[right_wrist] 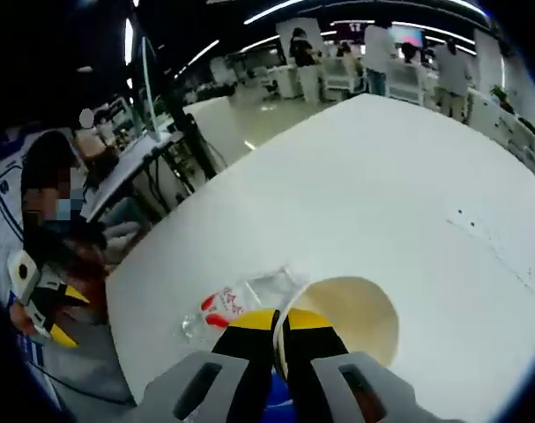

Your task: Arrange the tabletop items into an orderly group along one side of the table until the central work area is clear of visible clutter.

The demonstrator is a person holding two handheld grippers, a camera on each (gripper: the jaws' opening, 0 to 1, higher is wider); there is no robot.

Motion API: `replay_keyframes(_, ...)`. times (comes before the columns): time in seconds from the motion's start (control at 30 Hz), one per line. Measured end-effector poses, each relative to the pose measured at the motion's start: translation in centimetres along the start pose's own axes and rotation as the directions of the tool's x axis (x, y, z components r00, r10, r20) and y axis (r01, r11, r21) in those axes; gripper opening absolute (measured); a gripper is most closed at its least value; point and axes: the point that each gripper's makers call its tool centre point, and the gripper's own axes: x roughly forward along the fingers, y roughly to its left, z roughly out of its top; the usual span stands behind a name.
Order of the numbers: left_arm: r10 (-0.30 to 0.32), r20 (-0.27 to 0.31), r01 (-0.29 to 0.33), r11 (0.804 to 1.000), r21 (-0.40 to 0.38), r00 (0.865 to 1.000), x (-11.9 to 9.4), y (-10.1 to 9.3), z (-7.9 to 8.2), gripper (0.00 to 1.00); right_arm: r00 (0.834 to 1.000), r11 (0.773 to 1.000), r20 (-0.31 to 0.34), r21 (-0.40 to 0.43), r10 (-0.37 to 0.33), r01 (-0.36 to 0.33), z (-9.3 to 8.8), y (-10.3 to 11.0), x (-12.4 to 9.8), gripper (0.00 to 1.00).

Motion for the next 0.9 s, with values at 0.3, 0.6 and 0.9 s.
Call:
replay_keyframes(0.3, 0.004, 0.0, -0.004, 1.0, 0.011, 1.0, 0.2, 0.0, 0.5, 0.42, 0.983, 0.973, -0.167, -0.229, -0.081, 0.041, -1.5, -1.0, 2.5, 0.0)
replay_keyframes(0.6, -0.003, -0.014, 0.003, 1.0, 0.012, 1.0, 0.4, -0.2, 0.0, 0.42, 0.962, 0.938, -0.251, -0.346, -0.111, 0.018, -2.3, -1.6, 3.9, 0.0)
replay_keyframes(0.9, -0.016, -0.028, 0.016, 1.0, 0.024, 0.999, 0.8, -0.7, 0.0, 0.42, 0.959, 0.929, -0.268, -0.369, -0.098, -0.008, -1.0, -2.5, 5.0, 0.0)
